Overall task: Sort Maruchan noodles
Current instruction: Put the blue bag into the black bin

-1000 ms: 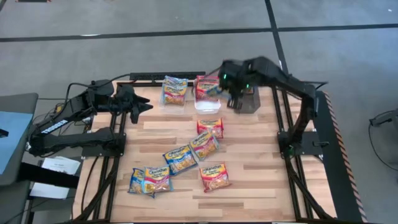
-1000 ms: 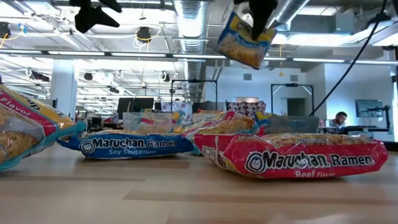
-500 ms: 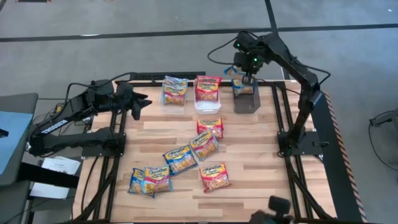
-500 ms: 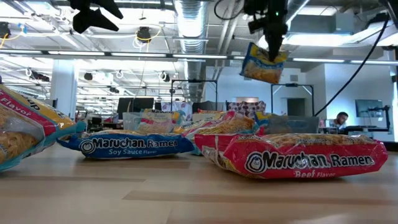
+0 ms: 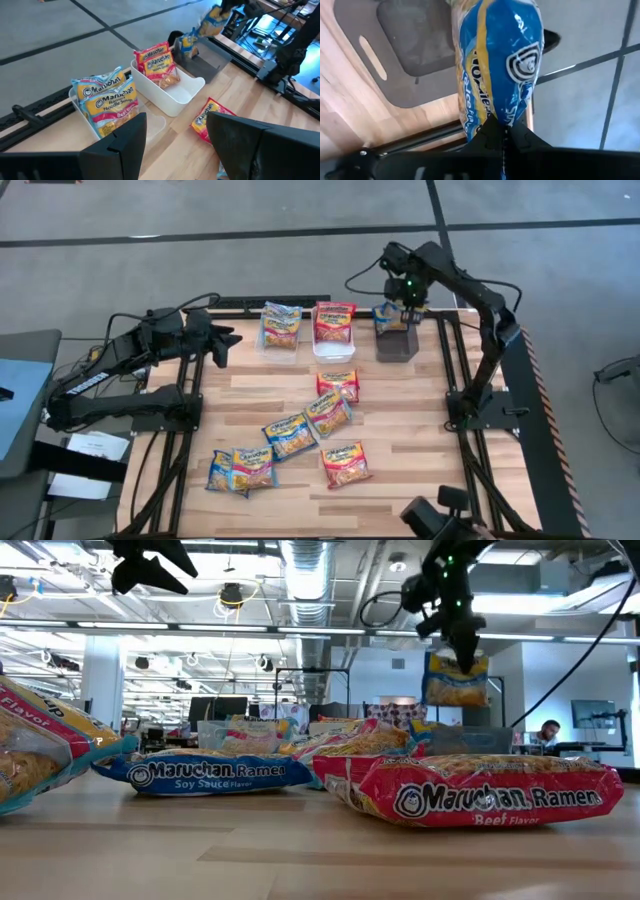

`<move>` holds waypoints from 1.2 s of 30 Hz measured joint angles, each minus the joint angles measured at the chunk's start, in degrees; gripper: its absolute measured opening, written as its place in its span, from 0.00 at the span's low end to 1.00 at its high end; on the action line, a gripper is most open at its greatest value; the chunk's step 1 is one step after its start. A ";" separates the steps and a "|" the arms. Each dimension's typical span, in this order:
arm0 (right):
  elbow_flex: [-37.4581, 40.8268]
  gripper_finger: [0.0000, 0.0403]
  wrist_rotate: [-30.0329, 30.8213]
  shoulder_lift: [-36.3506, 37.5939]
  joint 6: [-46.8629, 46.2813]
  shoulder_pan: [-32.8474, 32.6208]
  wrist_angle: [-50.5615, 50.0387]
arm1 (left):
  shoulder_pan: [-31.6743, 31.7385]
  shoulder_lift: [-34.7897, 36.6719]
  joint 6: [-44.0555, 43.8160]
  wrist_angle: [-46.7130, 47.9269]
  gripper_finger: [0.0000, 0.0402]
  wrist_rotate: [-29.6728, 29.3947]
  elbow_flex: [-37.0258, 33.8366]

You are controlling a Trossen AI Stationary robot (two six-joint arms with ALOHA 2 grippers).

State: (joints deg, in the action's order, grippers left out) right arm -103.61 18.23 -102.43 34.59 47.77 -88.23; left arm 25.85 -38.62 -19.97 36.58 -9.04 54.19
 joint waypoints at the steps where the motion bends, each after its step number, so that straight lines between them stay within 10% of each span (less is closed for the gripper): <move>1: 1.11 0.02 -0.01 0.00 0.11 0.00 0.54 | 0.00 -0.01 -0.10 0.00 0.48 -0.01 0.00; 36: 18.90 0.02 -0.21 0.02 3.26 -2.25 16.66 | 0.00 -0.01 -0.15 0.22 0.48 1.14 0.00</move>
State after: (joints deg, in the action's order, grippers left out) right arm -84.71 18.02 -102.41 37.85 45.52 -71.57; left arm 25.85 -38.63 -20.12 36.80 -7.90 54.19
